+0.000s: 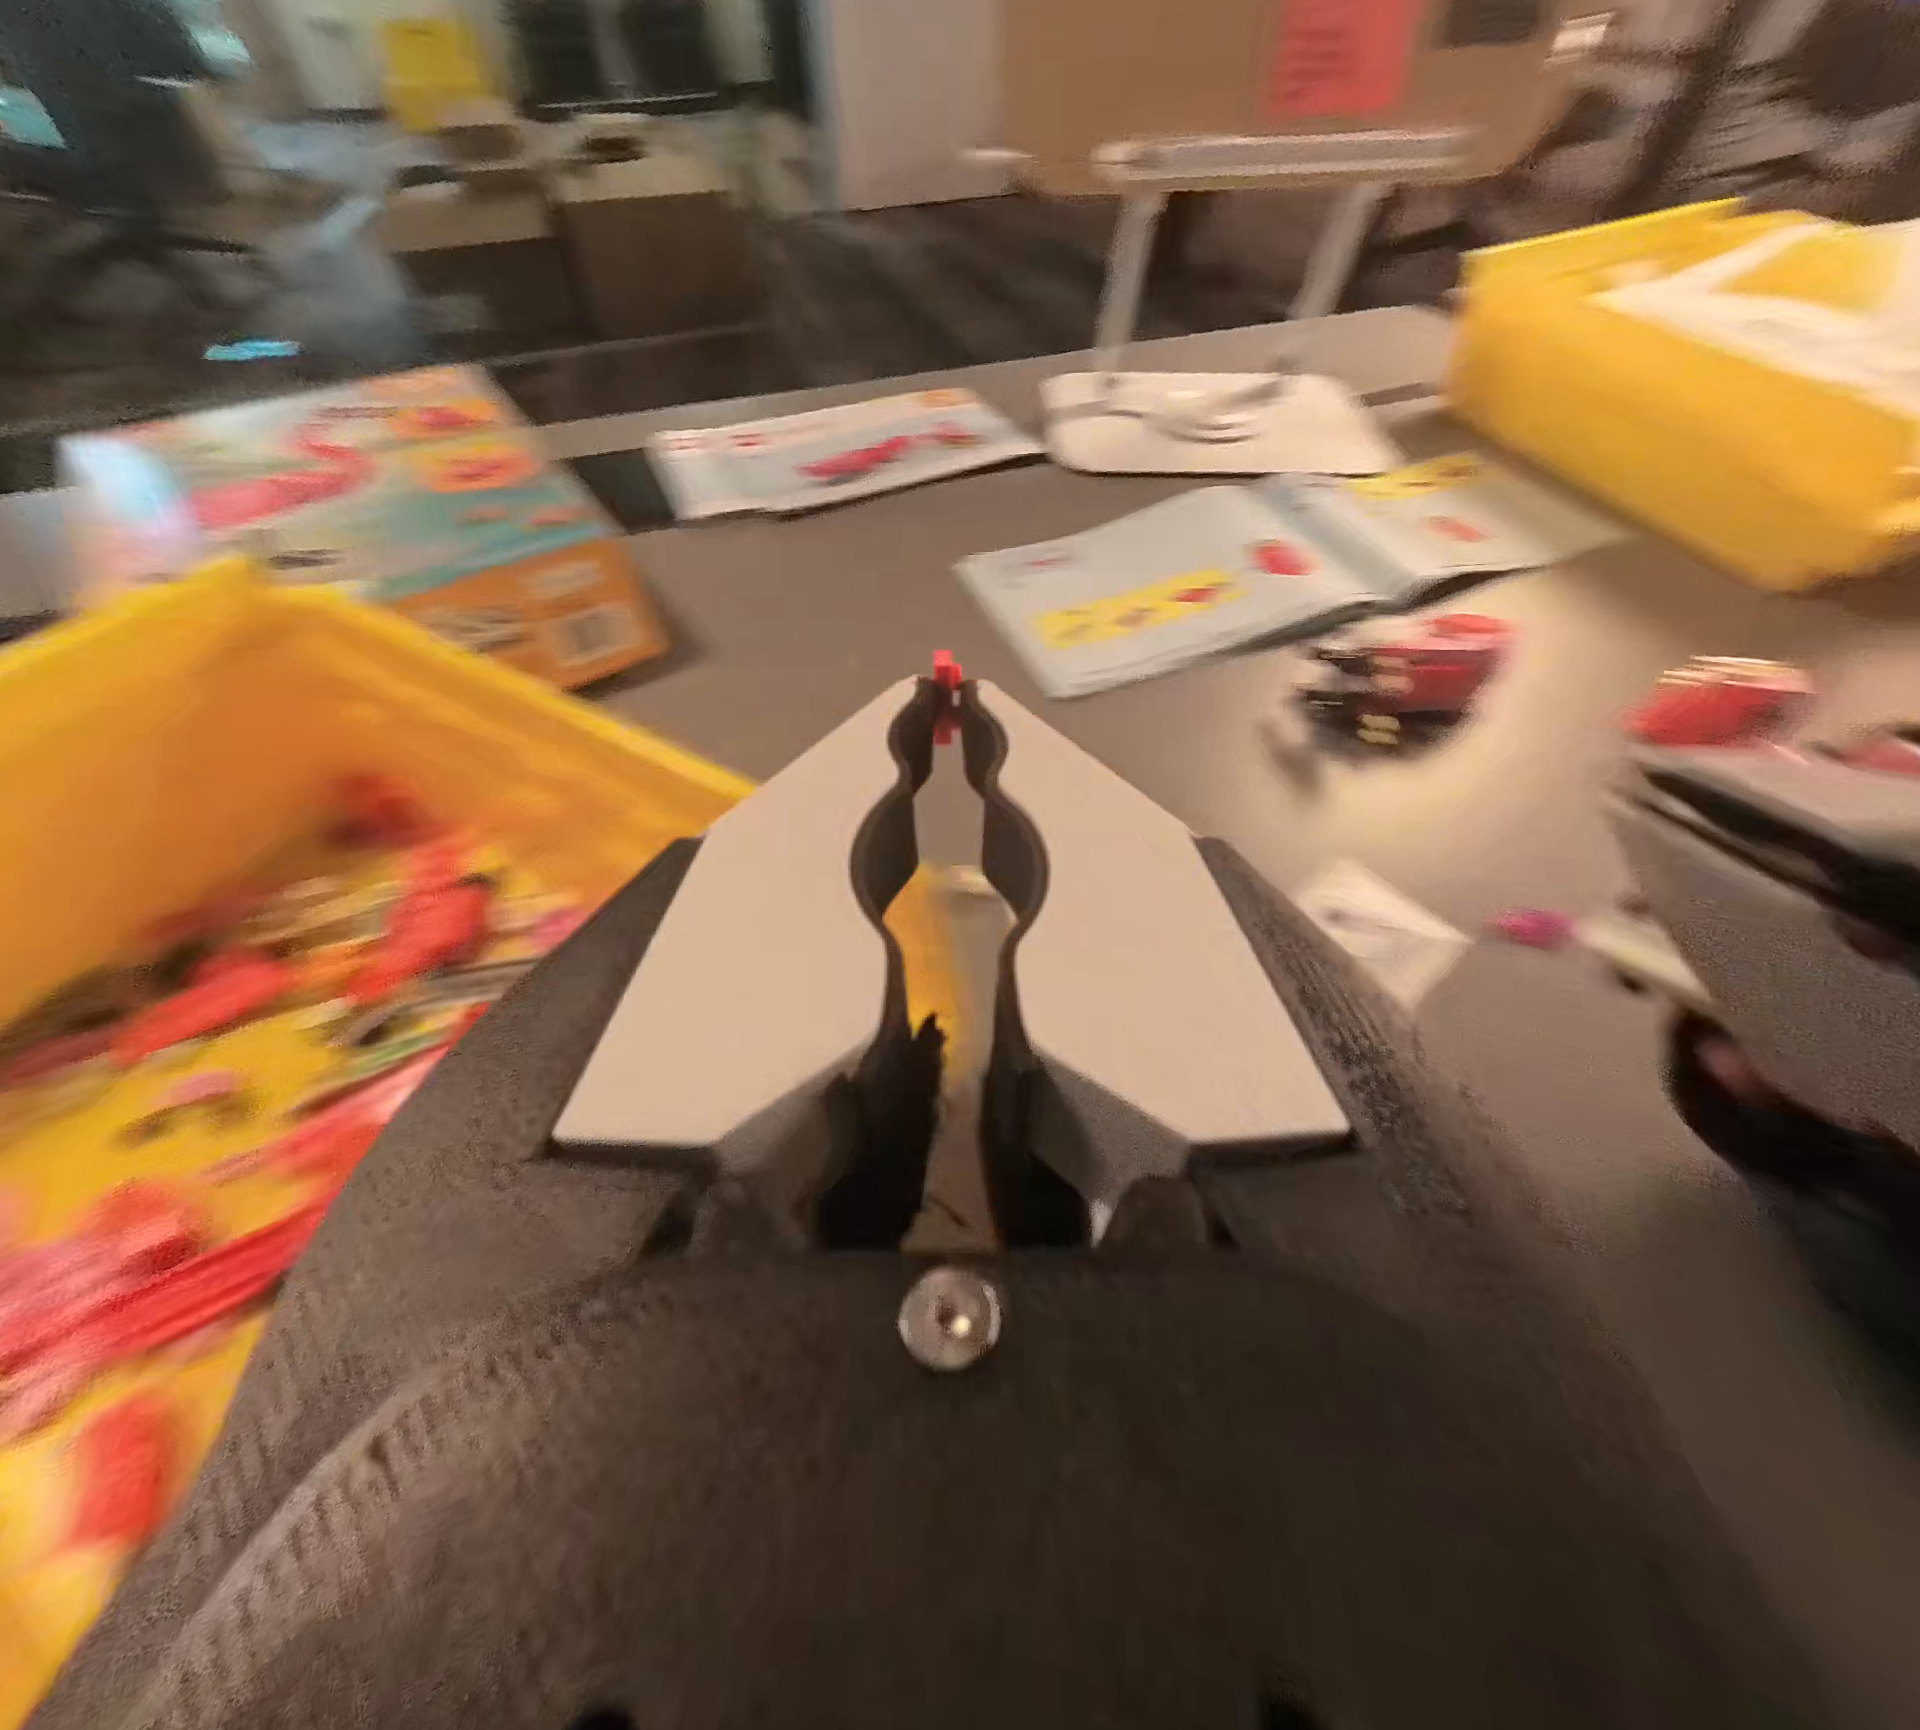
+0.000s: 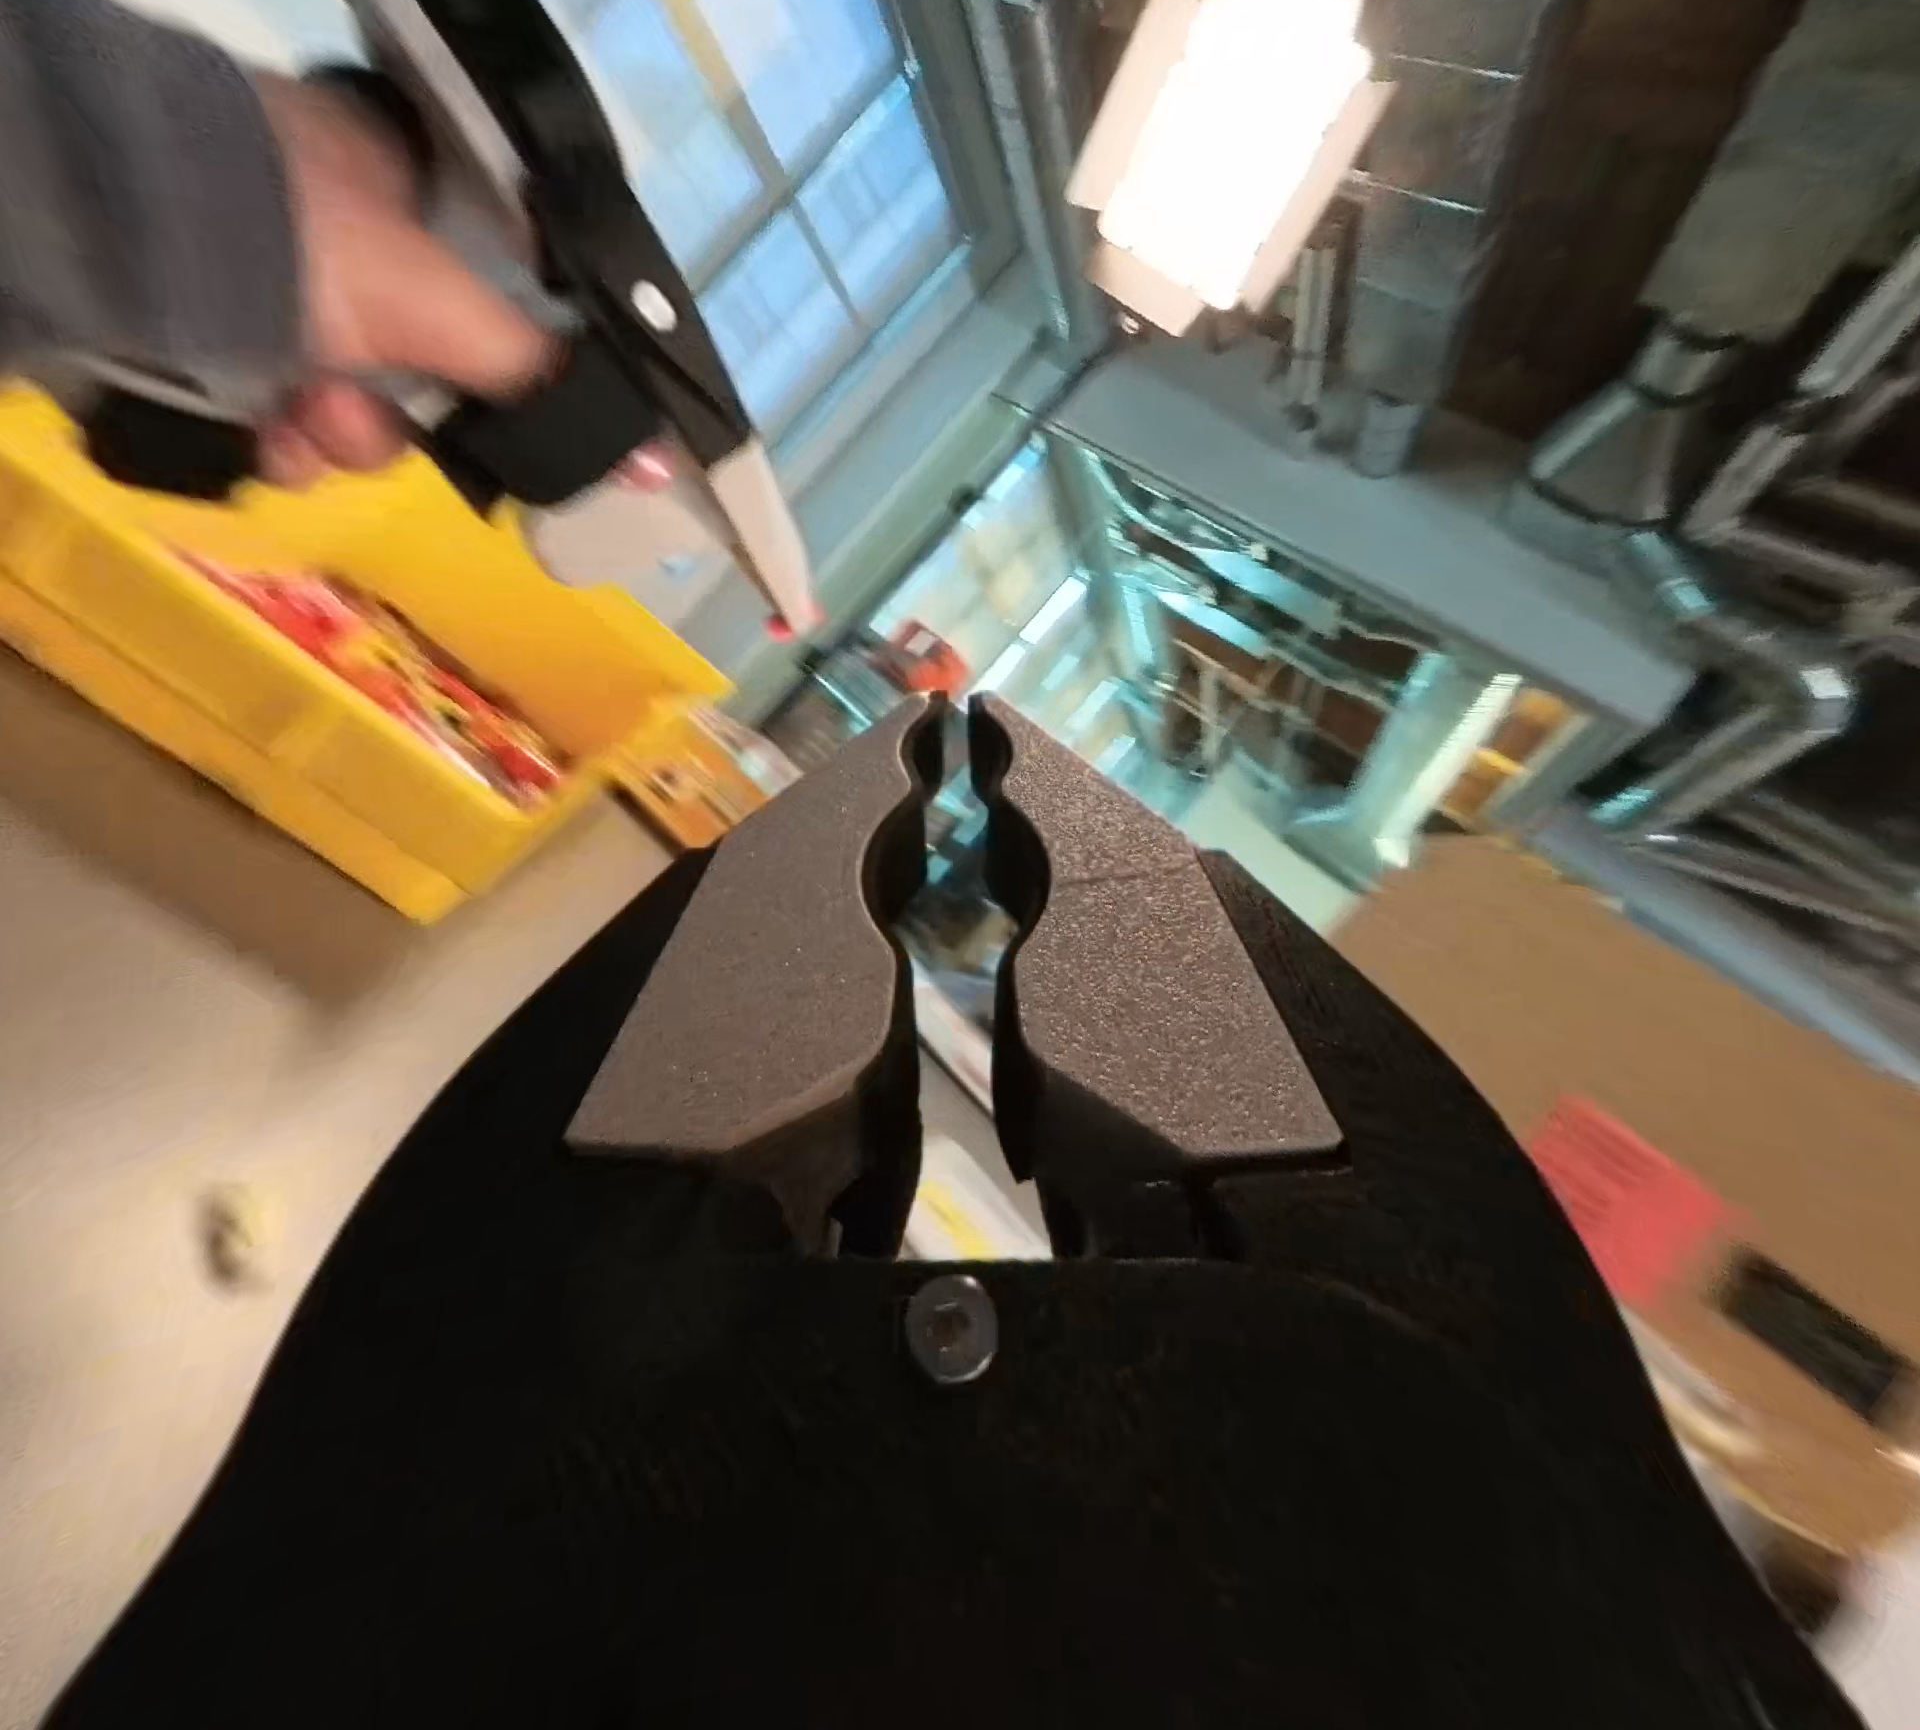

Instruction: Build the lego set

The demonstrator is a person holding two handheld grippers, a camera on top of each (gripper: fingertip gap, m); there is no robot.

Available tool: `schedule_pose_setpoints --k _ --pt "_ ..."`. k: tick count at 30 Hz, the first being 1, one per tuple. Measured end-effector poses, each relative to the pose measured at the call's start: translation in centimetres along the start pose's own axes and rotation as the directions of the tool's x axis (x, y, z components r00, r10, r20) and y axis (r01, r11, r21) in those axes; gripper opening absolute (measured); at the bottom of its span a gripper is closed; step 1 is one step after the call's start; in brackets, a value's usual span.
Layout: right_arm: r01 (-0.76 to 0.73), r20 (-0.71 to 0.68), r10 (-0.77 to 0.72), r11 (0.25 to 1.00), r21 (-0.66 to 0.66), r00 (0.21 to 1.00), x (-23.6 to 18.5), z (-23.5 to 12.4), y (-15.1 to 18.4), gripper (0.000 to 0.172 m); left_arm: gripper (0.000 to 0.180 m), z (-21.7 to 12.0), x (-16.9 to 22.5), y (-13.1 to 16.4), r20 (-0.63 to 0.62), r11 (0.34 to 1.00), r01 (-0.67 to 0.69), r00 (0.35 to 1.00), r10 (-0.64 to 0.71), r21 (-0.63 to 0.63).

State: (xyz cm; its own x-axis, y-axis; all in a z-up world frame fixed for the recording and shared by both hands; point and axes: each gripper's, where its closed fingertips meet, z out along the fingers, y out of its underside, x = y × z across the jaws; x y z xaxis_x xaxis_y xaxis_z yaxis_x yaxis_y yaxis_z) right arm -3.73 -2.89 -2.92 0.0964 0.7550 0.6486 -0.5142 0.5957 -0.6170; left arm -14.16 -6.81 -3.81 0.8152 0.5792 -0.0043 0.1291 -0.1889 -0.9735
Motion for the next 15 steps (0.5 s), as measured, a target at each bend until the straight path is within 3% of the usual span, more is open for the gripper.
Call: schedule_pose_setpoints --k 3,7,12,15 --pt "0.155 -0.112 -0.174 0.975 -0.162 0.978 5.6 -3.6 4.1 0.001 0.004 1.9 7.2 2.2 -0.249 0.997 0.002 0.968 -0.021 -0.076" --pt "0.107 -0.279 -0.226 0.917 -0.383 0.933 13.3 -7.8 10.1 0.001 0.004 5.2 15.5 5.2 -0.507 0.96 -0.116 0.861 -0.031 -0.254" --pt "0.007 -0.357 -0.2 0.88 -0.475 0.912 16.6 -10.7 13.4 0.0 0.004 9.2 21.4 8.1 -0.66 0.859 -0.256 0.741 -0.12 -0.444" --pt "-0.023 -0.363 -0.189 0.861 -0.507 0.912 16.7 -10.8 14.5 0.0 0.004 11.8 22.0 10.0 -0.654 0.811 -0.331 0.752 -0.081 -0.482"
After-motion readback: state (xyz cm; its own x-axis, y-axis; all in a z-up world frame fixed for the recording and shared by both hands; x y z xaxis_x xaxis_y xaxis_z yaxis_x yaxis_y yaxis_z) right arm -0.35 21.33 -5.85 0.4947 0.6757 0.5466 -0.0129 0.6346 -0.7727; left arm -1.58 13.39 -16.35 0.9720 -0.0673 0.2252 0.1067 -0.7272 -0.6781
